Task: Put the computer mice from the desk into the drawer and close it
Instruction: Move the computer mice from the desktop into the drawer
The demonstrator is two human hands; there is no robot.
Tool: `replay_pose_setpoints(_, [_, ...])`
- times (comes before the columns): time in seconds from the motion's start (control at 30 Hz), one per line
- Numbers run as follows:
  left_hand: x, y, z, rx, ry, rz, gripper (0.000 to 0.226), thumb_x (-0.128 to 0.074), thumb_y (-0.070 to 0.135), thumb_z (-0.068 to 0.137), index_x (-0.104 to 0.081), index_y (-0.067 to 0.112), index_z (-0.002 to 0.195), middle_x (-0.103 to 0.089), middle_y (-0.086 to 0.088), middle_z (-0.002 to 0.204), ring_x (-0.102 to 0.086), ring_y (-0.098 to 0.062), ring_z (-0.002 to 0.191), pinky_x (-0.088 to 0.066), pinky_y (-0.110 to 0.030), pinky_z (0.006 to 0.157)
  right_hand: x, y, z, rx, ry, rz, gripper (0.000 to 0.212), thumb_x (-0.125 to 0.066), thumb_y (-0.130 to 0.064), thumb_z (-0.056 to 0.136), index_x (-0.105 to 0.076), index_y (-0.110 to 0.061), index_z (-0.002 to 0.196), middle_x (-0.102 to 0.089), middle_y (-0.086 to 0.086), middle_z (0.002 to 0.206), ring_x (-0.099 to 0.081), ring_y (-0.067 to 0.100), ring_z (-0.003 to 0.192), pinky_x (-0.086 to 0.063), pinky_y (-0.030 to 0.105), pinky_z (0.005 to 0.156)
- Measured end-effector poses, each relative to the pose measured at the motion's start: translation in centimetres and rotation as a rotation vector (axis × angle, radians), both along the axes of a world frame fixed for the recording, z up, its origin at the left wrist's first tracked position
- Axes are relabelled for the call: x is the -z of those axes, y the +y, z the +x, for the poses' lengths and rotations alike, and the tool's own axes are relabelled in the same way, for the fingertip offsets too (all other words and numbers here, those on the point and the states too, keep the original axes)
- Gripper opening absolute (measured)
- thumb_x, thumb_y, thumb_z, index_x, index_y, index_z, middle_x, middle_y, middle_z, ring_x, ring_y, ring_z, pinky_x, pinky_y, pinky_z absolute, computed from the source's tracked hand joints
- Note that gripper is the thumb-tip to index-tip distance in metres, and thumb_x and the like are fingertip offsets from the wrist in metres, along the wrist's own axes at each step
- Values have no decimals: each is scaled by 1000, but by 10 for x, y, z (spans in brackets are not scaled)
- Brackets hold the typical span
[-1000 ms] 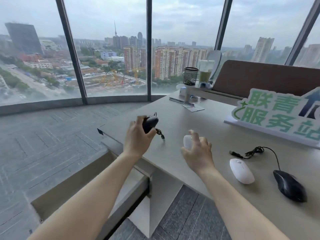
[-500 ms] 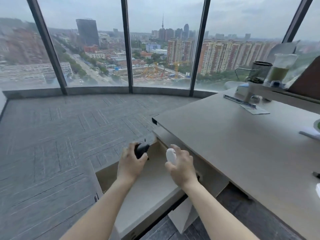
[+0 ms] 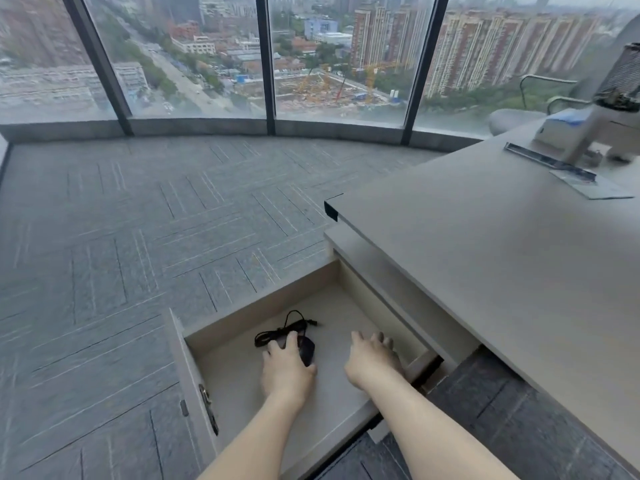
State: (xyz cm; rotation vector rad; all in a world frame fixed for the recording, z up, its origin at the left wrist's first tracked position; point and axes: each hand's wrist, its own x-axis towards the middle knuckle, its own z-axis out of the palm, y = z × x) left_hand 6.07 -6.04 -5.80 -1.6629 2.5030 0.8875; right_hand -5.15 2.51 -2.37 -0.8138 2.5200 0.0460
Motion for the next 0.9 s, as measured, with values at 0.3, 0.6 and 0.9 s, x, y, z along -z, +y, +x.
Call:
replay_pose_setpoints(0.3, [-45,1,-9,-7,325,-92,37,-43,38,96,-56,20,125,-53,-9,127,-45,-30,119,-38,-34,93,-41,15,7,-22,20,-274,48,-44,-21,94,-34,-20,141,-39,15,137,-46,34,120,-45,40,84])
replay_pose_setpoints(0.6, [-195,132,-77,351,891,-174,26,-46,26,96,-64,18,114,-60,4,104,-59,-11,89,-46,-23,79,-198,173,1,212,388,-922,29,-47,-20,94,-65,-25,116,-73,-3,110,-66,20,100,-47,29,71])
replay_pose_setpoints(0.9, [-206,354,-152,838,684,89,36,-52,33,88,-61,23,121,-58,-4,124,-62,-24,107,-49,-37,92,-185,408,-45,626,851,-865,28,-59,-13,85,-70,-17,111,-69,7,110,-55,31,105,-44,39,89])
